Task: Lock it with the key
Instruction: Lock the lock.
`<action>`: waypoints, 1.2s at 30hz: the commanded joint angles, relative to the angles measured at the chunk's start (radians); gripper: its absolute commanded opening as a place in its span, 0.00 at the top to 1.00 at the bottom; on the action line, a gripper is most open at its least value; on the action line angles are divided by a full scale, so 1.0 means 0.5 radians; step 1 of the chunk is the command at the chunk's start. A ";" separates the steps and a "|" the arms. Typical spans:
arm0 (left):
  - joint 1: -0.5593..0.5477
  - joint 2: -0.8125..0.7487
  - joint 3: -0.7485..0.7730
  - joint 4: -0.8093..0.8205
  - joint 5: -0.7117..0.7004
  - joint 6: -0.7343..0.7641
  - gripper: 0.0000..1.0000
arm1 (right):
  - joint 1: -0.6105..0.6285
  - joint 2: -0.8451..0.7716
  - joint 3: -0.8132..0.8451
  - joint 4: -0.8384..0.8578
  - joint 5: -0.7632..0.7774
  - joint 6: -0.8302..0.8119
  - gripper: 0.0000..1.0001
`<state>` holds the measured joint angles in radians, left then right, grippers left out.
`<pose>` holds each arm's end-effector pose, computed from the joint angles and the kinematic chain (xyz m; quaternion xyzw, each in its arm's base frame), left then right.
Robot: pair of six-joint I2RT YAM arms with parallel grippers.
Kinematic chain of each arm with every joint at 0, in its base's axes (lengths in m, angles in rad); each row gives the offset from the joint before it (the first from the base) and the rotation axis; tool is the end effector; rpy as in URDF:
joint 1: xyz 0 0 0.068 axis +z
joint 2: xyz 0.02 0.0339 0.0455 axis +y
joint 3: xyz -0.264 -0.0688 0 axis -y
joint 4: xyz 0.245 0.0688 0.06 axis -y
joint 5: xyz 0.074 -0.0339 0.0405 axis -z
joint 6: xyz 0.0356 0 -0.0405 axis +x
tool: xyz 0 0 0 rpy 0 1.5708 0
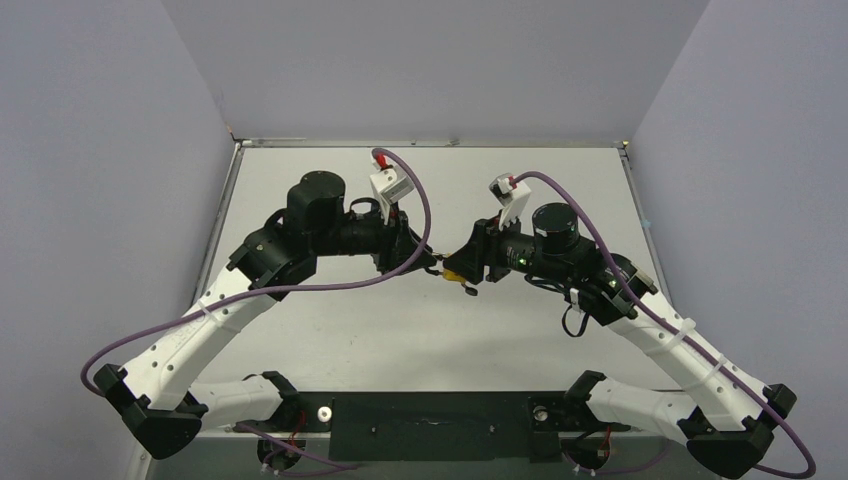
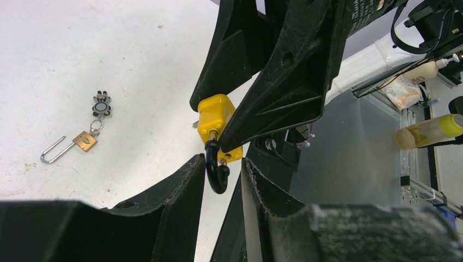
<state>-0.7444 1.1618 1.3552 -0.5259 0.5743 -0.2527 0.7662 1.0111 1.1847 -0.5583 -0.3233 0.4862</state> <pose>0.1650 -0.1783 0.4278 0.3495 0.7175 -0.4687 0.3785 0.1440 0.1542 0.3982 -0.2033 0.7979 0.4314 0.3687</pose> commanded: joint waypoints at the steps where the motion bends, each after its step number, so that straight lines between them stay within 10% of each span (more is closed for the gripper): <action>1: 0.011 0.053 0.093 -0.093 0.050 0.023 0.72 | -0.008 -0.074 0.130 0.120 0.008 -0.007 1.00; 17: 0.046 0.108 0.045 0.107 0.218 -0.169 0.73 | -0.001 -0.043 0.124 0.120 0.011 -0.027 1.00; 28: 0.049 0.128 0.013 0.067 0.183 -0.170 1.00 | 0.000 -0.028 0.138 0.125 0.046 -0.033 1.00; 30: 0.049 0.121 0.007 0.076 0.101 -0.178 1.00 | 0.001 -0.027 0.140 0.135 0.089 -0.037 0.91; 33: 0.079 0.082 -0.022 0.139 -0.041 -0.243 1.00 | -0.001 -0.021 0.133 0.159 0.159 -0.045 0.42; 36: 0.110 -0.013 -0.049 0.260 -0.172 -0.306 1.00 | 0.001 -0.018 0.125 0.200 0.223 -0.060 0.17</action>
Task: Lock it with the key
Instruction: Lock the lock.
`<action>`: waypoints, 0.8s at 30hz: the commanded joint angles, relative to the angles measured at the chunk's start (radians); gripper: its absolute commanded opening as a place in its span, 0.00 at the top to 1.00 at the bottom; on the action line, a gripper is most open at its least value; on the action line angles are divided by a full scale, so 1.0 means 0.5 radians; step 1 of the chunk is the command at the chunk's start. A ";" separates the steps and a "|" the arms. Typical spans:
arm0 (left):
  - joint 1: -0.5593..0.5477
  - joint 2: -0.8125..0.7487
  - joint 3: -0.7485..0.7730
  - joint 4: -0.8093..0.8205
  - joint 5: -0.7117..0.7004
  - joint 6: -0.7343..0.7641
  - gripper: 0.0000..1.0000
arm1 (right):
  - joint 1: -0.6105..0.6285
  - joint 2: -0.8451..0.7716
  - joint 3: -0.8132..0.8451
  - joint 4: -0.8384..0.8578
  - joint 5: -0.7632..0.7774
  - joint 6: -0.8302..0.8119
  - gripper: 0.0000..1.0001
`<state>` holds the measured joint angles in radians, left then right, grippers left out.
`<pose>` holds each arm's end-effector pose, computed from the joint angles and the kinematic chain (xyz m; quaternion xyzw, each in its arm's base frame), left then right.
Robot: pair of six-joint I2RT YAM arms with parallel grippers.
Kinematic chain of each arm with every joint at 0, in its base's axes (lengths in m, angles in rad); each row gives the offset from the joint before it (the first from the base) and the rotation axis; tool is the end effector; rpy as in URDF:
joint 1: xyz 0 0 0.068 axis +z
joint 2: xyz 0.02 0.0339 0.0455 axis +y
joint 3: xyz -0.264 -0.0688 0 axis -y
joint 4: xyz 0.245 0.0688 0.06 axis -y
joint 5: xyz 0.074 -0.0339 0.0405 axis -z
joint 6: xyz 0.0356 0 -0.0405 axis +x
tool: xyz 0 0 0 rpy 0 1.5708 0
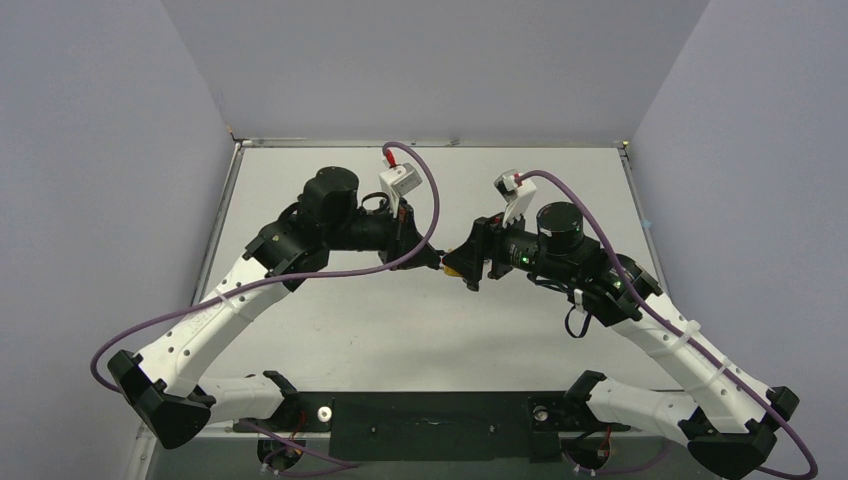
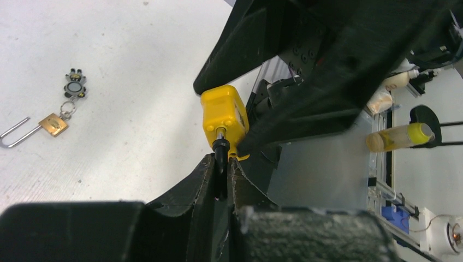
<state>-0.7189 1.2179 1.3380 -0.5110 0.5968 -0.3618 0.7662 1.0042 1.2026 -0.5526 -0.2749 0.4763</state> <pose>0.1828 -0.1866 0.4107 0.3020 0.7526 -0.4830 0.3303 0.1433 0.1513 0.4058 -0.1949 0.7930 0.4209 0.3949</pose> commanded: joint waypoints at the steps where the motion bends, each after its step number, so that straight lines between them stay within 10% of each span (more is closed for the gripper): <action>1: 0.071 -0.142 -0.015 0.244 -0.244 -0.092 1.00 | 0.000 -0.006 0.087 0.199 0.143 -0.041 0.15; 16: 0.125 -0.289 0.217 0.062 -0.699 0.069 1.00 | -0.428 0.133 0.054 0.277 0.795 0.108 0.09; 24: 0.137 -0.298 0.350 -0.032 -0.465 0.078 1.00 | -0.391 0.007 -0.128 0.629 0.327 0.164 0.08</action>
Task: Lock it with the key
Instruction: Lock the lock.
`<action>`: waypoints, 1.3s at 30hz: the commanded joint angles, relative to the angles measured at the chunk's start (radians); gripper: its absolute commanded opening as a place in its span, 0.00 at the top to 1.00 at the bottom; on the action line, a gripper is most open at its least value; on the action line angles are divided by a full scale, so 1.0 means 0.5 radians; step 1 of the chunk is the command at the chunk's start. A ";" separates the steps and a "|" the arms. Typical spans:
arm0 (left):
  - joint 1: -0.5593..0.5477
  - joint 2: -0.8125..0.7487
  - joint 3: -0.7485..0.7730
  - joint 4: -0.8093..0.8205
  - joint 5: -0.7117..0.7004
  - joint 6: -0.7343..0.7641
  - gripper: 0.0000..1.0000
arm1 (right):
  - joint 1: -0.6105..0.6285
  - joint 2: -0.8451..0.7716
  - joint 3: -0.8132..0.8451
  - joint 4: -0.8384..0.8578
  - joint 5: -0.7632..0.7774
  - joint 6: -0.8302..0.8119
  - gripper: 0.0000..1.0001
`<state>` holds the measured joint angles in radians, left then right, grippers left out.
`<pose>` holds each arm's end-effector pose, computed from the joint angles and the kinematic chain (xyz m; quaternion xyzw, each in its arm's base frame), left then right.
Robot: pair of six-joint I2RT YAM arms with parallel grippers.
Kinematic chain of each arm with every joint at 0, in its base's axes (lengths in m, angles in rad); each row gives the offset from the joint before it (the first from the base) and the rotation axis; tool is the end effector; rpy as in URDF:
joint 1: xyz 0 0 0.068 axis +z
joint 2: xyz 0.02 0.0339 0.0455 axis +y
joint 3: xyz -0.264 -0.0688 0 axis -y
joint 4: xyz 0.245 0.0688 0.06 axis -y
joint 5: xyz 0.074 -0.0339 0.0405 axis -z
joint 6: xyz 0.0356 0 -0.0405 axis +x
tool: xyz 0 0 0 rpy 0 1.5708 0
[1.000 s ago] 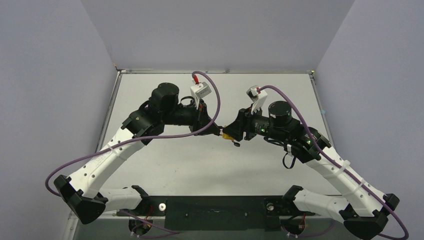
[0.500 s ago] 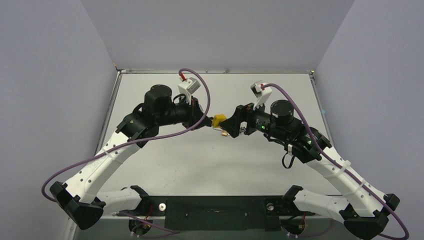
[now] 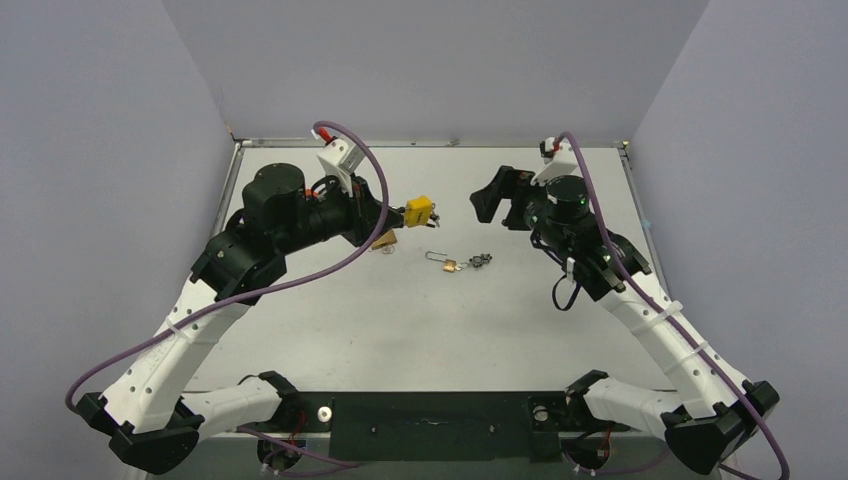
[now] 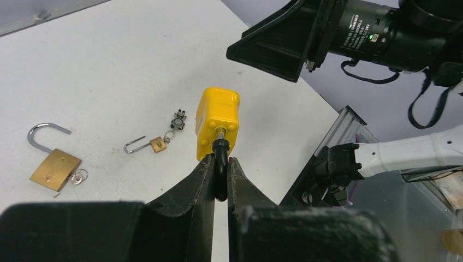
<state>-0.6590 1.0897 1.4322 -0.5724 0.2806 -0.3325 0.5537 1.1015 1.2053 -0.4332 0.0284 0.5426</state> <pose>0.1630 -0.1387 0.4617 0.2118 0.7514 -0.3890 0.4890 0.2062 0.1263 0.3986 0.0037 0.8134 0.2932 0.5024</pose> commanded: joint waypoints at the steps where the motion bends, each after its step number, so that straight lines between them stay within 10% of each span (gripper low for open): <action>1: 0.022 -0.040 0.191 0.090 0.262 0.012 1.00 | 0.035 -0.230 -0.226 0.553 -0.403 0.036 0.08; 16: 0.200 -0.038 0.121 0.912 1.266 -0.566 1.00 | 0.019 -0.384 -0.232 1.212 -1.543 0.128 0.20; 39: 0.235 0.069 0.051 1.303 1.412 -0.934 1.00 | 0.234 -0.356 -0.062 1.180 -1.530 0.081 0.23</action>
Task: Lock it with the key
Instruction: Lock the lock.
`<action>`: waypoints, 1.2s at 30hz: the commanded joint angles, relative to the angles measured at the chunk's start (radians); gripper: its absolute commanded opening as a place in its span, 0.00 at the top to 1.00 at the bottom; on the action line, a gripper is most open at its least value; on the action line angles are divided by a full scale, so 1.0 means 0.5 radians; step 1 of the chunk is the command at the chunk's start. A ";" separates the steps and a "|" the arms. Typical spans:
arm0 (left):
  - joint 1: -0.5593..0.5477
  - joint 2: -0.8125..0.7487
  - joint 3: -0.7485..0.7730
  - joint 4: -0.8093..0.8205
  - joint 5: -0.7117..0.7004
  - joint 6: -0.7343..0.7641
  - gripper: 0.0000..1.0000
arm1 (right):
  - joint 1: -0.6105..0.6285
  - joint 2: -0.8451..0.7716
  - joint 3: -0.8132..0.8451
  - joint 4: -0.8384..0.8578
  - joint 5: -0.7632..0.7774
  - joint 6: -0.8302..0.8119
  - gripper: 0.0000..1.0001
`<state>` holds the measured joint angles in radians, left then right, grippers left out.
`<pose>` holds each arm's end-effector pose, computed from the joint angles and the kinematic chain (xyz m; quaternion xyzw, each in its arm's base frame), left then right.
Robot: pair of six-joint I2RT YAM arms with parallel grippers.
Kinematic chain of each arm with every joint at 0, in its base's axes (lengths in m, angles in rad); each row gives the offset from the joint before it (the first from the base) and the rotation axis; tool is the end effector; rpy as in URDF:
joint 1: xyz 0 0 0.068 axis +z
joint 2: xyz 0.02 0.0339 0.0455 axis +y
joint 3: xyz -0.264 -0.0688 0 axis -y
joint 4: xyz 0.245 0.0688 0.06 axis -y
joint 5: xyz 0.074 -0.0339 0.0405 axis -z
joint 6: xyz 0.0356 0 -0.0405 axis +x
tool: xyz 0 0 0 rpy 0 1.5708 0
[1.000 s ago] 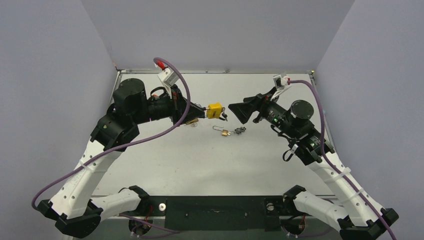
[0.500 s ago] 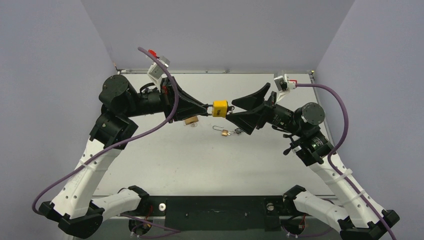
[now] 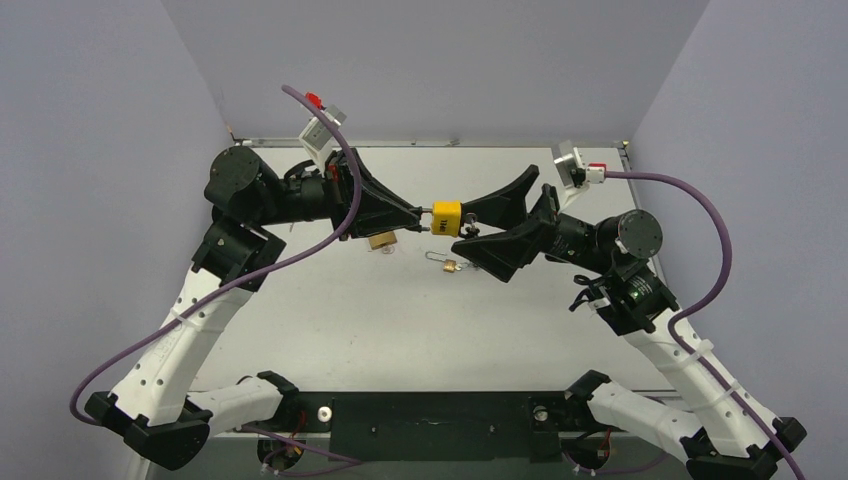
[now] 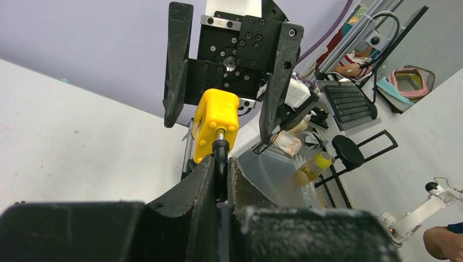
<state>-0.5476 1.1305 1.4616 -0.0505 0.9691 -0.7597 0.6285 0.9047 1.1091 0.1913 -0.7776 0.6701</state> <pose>0.1641 -0.1345 0.5148 0.3138 0.5685 -0.6523 0.3910 0.1279 0.1238 0.4679 -0.3048 0.5194 0.6330 0.4864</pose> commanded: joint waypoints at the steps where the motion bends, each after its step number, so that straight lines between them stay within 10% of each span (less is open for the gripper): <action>1: 0.012 -0.014 -0.013 0.269 0.036 -0.085 1.00 | 0.115 0.058 0.142 -0.088 0.104 -0.193 0.24; 15: 0.024 -0.018 -0.055 0.253 0.039 -0.075 1.00 | 0.147 0.111 0.195 -0.154 0.227 -0.242 0.51; 24: 0.029 -0.011 -0.055 0.115 0.022 0.036 0.96 | 0.151 0.113 0.183 -0.180 0.289 -0.174 1.00; 36: 0.083 -0.030 -0.092 -0.010 0.006 0.102 0.77 | 0.107 0.046 0.074 -0.172 0.369 -0.070 1.00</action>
<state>-0.5194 1.1328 1.4128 -0.0658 0.9726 -0.7277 0.7006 0.9577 1.1549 0.0319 -0.6285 0.6086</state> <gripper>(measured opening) 0.231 0.315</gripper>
